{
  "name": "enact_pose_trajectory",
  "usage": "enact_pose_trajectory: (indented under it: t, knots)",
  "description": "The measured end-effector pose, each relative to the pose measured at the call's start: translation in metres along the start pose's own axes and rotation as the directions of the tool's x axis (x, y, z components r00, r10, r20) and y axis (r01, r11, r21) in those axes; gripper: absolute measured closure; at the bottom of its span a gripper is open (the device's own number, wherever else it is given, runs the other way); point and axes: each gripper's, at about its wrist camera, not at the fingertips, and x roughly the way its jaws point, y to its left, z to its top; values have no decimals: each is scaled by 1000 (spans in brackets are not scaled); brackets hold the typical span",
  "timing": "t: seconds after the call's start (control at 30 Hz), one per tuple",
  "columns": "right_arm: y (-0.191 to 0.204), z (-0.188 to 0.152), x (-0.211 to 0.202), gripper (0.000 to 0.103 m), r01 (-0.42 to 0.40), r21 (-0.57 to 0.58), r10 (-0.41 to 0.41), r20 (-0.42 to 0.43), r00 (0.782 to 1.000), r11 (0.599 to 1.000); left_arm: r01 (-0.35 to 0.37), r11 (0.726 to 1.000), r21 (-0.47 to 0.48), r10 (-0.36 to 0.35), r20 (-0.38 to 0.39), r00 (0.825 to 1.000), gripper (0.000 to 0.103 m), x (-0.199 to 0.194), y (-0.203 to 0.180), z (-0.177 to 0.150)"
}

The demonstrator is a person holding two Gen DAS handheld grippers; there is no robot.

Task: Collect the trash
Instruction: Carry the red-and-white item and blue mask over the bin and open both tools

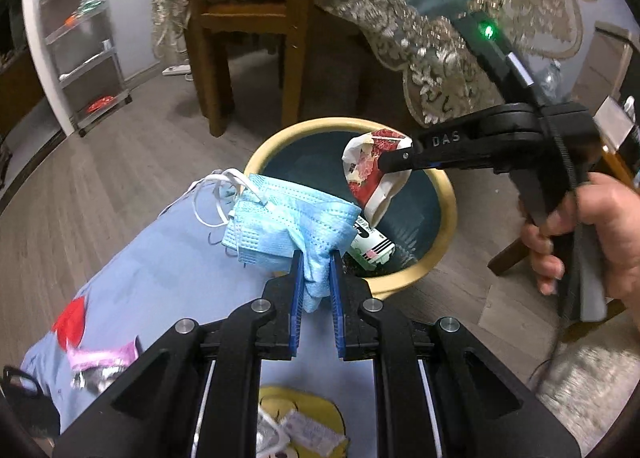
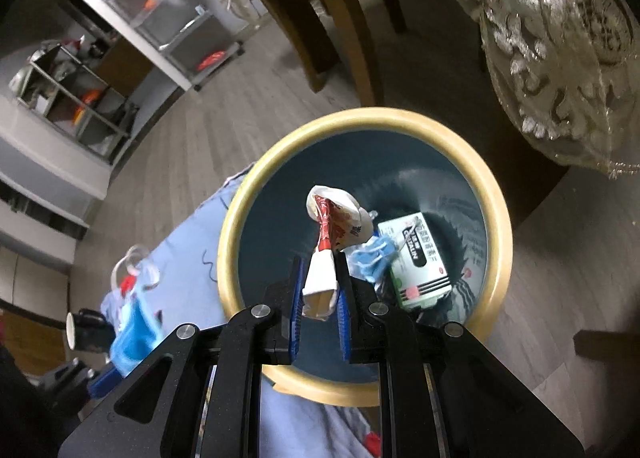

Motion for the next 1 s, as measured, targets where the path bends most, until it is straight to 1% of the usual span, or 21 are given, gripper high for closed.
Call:
enact_pose_trajectory:
  t: [0.1, 0.2, 0.27, 0.3, 0.33, 0.37, 0.4, 0.43, 0.5, 0.6, 0.7, 0.77, 0.8, 0.83, 0.9, 0.97, 1.0]
  knots:
    - [3, 0, 1, 87, 0, -10, 0, -6, 1000, 1000, 12, 1000, 16, -12, -12, 1000, 91, 17, -4, 7]
    - [4, 0, -1, 86, 3, -14, -3, 7, 1000, 1000, 9, 999, 34, -8, -13, 1000, 91, 29, -7, 13]
    - [2, 2, -1, 83, 18, -9, -17, 15, 1000, 1000, 5, 1000, 28, -5, 1, 1000, 84, 31, -6, 17]
    - [0, 2, -1, 77, 26, -4, -26, 17, 1000, 1000, 3, 1000, 18, -3, 14, 1000, 75, 30, -5, 18]
    - [0, 1, -3, 69, 30, 1, -30, 18, 999, 1000, 12, 1000, 2, -12, 31, 999, 71, 27, -3, 19]
    - [0, 1, -3, 64, 30, 5, -30, 19, 999, 1000, 22, 1000, -9, -22, 38, 999, 68, 25, -2, 20]
    - [-1, 1, -4, 53, 35, 5, -35, 20, 999, 999, 24, 1000, -14, -23, 42, 999, 65, 23, 0, 20]
    - [-1, 1, -5, 50, 43, 5, -43, 25, 999, 999, 19, 1000, -16, -18, 44, 999, 63, 22, 0, 19]
    - [-2, 2, -6, 49, 40, 11, -41, 31, 999, 999, 9, 1000, -17, -8, 49, 999, 61, 16, 3, 16]
    - [2, 2, -9, 43, 37, 3, -37, 41, 998, 999, -5, 999, -40, 7, 45, 999, 60, 5, 10, 7]
    - [12, 2, -12, 42, 36, -31, -34, 53, 998, 999, -19, 998, -59, 22, 49, 999, 60, -14, 17, -3]
    - [25, 0, -18, 40, 38, -78, -32, 69, 997, 996, -32, 997, -66, 36, 59, 998, 60, -28, 22, -9]
    - [29, -1, -20, 36, 41, -93, -34, 74, 997, 995, -41, 997, -69, 46, 64, 997, 59, -36, 25, -13]
    - [36, -3, -24, 29, 44, -109, -35, 83, 996, 993, -57, 996, -73, 62, 70, 996, 57, -47, 29, -18]
    - [45, -6, -30, 25, 39, -122, -27, 97, 995, 992, -76, 994, -82, 83, 78, 993, 51, -62, 36, -24]
    - [57, -11, -40, 24, 23, -139, -7, 113, 994, 990, -99, 991, -93, 107, 87, 990, 50, -82, 45, -36]
    - [64, -14, -44, 21, 24, -153, -5, 123, 992, 988, -104, 990, -98, 113, 89, 990, 49, -89, 49, -39]
